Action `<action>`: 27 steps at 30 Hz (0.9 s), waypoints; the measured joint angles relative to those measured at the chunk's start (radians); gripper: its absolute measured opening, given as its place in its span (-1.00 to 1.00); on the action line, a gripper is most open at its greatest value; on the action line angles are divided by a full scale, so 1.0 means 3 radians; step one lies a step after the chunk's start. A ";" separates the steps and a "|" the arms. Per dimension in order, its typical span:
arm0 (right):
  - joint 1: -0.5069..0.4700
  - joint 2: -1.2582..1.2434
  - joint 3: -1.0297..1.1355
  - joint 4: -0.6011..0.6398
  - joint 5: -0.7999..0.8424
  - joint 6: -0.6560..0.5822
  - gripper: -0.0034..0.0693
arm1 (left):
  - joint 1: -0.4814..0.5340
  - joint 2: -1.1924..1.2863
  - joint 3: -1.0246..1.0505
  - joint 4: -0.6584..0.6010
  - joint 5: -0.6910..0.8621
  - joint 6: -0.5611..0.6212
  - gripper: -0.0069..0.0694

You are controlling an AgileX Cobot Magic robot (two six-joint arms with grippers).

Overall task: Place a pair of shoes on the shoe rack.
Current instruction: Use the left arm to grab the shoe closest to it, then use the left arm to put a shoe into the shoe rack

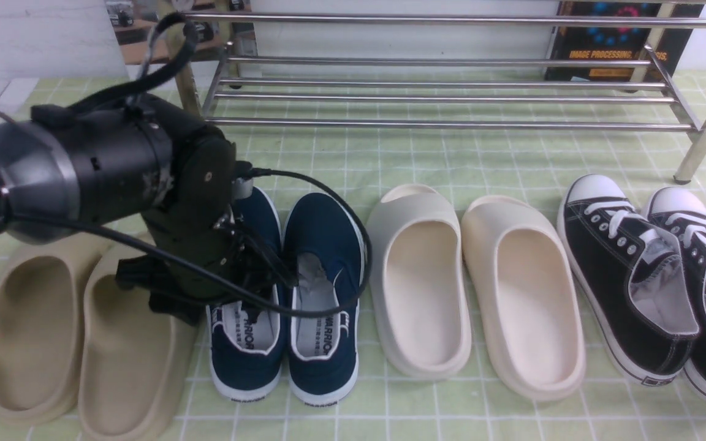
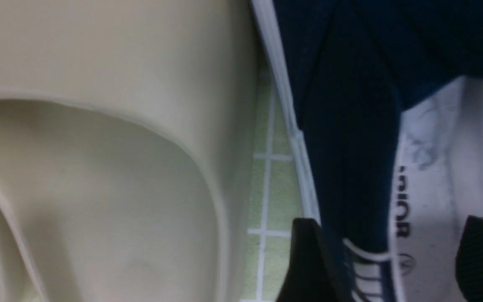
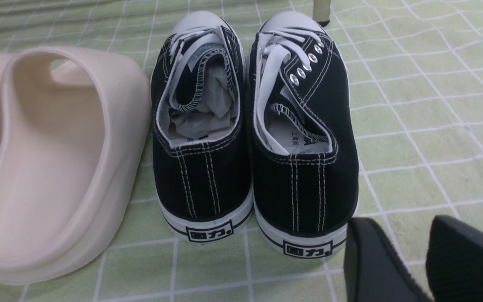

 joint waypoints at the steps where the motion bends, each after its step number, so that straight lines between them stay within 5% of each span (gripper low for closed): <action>1: 0.0000 0.0000 0.0000 0.0000 0.0000 0.0000 -0.25 | 0.0000 0.0008 0.0000 0.0004 -0.0001 0.0000 0.32; 12: 0.0000 0.0000 0.0000 0.0000 0.0000 0.0000 -0.25 | 0.0000 0.0022 0.0000 0.0072 0.0105 -0.0003 -0.72; 27: 0.0000 0.0000 0.0000 0.0000 0.0000 0.0003 -0.25 | 0.0000 -0.0871 -0.0067 -0.0208 0.0353 0.0266 -0.75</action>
